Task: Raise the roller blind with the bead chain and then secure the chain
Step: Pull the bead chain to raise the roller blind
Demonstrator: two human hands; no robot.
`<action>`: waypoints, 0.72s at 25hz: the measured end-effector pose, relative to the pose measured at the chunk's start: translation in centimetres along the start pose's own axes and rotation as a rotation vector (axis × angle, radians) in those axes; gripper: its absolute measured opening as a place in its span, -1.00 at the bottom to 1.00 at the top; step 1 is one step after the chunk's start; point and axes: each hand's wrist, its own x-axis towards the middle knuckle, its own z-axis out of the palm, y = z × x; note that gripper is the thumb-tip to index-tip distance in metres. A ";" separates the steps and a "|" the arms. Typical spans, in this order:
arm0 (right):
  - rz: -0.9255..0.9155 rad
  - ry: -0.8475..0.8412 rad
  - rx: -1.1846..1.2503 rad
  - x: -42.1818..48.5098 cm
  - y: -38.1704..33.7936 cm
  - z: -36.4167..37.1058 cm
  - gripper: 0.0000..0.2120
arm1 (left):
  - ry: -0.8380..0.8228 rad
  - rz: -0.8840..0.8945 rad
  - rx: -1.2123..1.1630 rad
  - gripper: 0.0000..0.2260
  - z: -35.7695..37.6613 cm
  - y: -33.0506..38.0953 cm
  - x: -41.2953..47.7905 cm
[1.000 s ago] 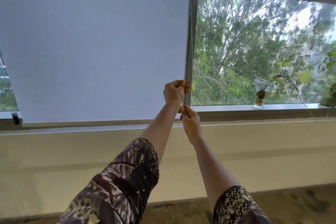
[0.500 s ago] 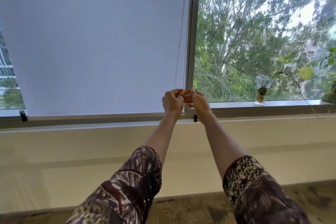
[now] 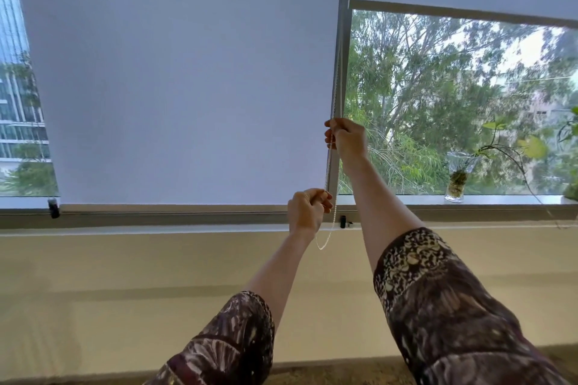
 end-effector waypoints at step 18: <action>-0.316 0.103 -0.274 -2.7 -1.1 -4.0 -0.78 | -0.292 0.009 -0.323 -0.74 -1.3 13.3 5.2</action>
